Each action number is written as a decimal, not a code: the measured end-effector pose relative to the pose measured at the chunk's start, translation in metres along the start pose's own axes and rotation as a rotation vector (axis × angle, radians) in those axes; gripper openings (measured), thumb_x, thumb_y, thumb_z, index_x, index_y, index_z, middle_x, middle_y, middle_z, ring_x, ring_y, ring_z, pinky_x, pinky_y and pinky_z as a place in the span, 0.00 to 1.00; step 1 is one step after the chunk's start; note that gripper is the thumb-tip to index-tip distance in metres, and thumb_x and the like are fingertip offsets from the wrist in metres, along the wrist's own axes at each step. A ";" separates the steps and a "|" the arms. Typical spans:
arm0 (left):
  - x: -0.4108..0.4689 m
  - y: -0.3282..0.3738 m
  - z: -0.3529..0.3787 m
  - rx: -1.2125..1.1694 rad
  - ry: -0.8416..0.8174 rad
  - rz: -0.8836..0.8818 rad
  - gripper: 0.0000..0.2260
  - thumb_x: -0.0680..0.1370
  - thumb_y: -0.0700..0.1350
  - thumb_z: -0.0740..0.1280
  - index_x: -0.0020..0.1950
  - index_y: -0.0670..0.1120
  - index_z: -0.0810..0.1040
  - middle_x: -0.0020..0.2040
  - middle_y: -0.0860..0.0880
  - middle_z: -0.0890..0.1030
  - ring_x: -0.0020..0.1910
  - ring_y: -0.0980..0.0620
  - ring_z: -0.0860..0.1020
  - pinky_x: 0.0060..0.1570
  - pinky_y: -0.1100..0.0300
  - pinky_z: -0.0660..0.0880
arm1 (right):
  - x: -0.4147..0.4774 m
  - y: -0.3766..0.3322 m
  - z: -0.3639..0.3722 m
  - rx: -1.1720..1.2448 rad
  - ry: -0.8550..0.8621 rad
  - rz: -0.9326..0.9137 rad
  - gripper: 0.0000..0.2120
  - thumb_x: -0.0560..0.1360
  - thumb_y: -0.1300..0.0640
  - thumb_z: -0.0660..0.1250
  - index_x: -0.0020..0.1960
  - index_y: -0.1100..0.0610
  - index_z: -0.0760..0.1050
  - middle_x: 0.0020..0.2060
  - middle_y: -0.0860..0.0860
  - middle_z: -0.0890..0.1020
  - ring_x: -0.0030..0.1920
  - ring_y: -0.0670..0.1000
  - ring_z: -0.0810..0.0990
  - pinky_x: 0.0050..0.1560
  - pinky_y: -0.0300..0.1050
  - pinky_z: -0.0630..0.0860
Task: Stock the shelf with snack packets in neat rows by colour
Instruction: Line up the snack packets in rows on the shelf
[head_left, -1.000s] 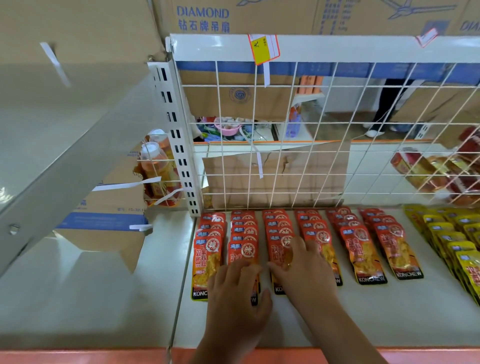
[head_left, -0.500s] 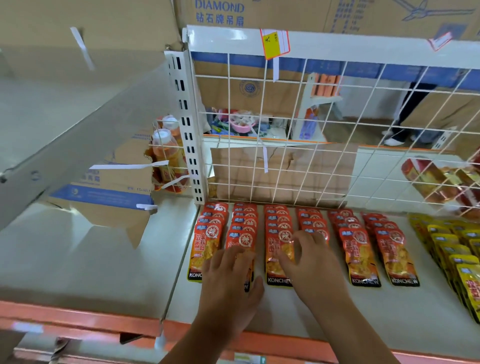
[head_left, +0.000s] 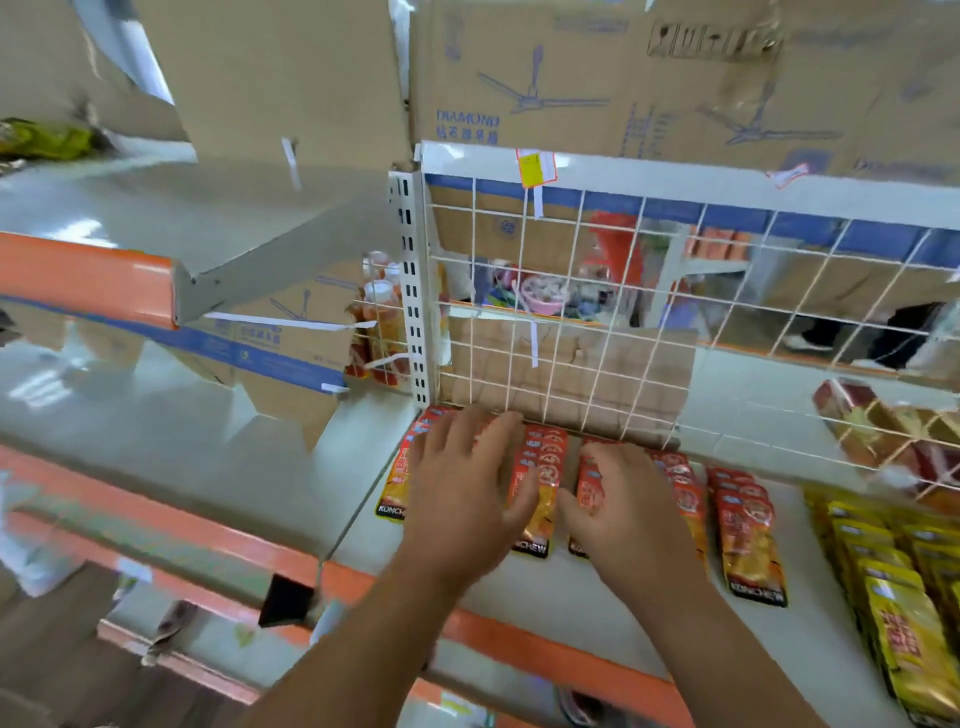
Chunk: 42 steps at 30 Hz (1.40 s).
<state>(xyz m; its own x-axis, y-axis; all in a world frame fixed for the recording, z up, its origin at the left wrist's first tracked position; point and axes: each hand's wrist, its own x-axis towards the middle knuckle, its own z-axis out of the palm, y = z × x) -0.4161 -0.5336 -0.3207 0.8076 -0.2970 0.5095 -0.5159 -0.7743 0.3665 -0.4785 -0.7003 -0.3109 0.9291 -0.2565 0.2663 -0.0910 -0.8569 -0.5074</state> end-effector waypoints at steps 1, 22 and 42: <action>0.007 0.006 -0.012 0.004 0.044 0.009 0.23 0.75 0.61 0.64 0.69 0.58 0.71 0.68 0.50 0.75 0.68 0.44 0.71 0.65 0.44 0.69 | 0.003 -0.005 -0.010 0.006 0.013 -0.028 0.20 0.74 0.43 0.68 0.64 0.48 0.74 0.55 0.47 0.75 0.57 0.50 0.74 0.56 0.46 0.72; 0.066 -0.095 -0.312 0.088 0.547 -0.207 0.19 0.79 0.52 0.69 0.69 0.51 0.77 0.66 0.52 0.78 0.68 0.51 0.72 0.65 0.63 0.61 | 0.089 -0.294 -0.105 0.145 0.108 -0.688 0.22 0.76 0.45 0.68 0.68 0.48 0.73 0.60 0.47 0.75 0.55 0.51 0.76 0.53 0.46 0.73; 0.088 -0.394 -0.456 0.140 0.176 -0.290 0.12 0.78 0.53 0.69 0.61 0.57 0.80 0.56 0.59 0.80 0.56 0.55 0.77 0.53 0.57 0.72 | 0.193 -0.568 0.012 -0.272 -0.284 -0.673 0.19 0.76 0.42 0.69 0.65 0.44 0.75 0.58 0.48 0.77 0.55 0.51 0.78 0.58 0.50 0.76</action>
<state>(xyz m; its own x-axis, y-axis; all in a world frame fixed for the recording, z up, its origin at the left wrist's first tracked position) -0.2719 -0.0002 -0.0654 0.8467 0.0378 0.5307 -0.2184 -0.8849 0.4114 -0.2434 -0.2573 0.0186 0.8683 0.4508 0.2069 0.4745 -0.8764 -0.0823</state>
